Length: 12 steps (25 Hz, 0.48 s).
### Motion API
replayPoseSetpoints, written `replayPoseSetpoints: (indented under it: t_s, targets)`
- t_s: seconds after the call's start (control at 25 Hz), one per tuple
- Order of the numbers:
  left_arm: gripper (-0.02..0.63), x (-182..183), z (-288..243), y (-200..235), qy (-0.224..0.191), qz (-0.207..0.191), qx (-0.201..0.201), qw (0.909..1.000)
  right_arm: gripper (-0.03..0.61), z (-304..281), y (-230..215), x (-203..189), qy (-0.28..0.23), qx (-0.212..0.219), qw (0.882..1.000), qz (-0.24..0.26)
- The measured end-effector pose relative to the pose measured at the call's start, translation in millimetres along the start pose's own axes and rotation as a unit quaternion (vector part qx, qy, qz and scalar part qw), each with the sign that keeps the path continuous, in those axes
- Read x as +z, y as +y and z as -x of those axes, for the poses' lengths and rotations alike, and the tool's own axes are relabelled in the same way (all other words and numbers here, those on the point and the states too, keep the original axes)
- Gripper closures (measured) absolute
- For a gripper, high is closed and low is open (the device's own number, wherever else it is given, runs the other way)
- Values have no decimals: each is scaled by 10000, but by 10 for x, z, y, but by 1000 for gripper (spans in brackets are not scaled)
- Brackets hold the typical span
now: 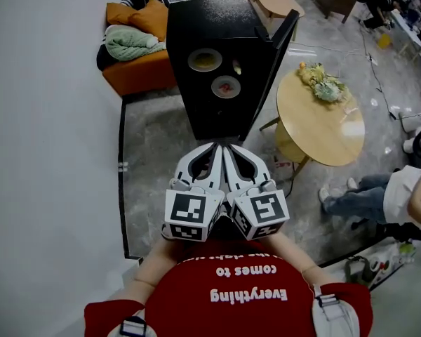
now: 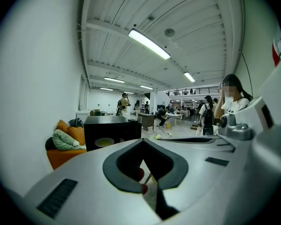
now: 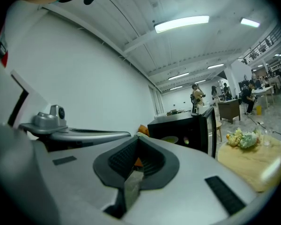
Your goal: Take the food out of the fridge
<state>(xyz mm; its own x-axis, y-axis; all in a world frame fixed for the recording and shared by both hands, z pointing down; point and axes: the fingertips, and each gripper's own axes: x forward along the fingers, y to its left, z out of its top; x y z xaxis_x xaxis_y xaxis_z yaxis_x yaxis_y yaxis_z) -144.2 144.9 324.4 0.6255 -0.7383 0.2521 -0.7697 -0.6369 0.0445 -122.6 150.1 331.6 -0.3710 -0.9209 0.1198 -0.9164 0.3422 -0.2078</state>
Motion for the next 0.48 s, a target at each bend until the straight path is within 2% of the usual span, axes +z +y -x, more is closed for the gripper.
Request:
replayPoseSetpoints:
  t_s: [0.24,0.48]
  targets:
    - [609,-344,-141,-161,359,212,-24,9991,568,92,-200,-317,420,9,9988,-248]
    - [609,-435,-376,-207,550,80,-173,9983,568,39,-425,-389,355,-159,9979,-509]
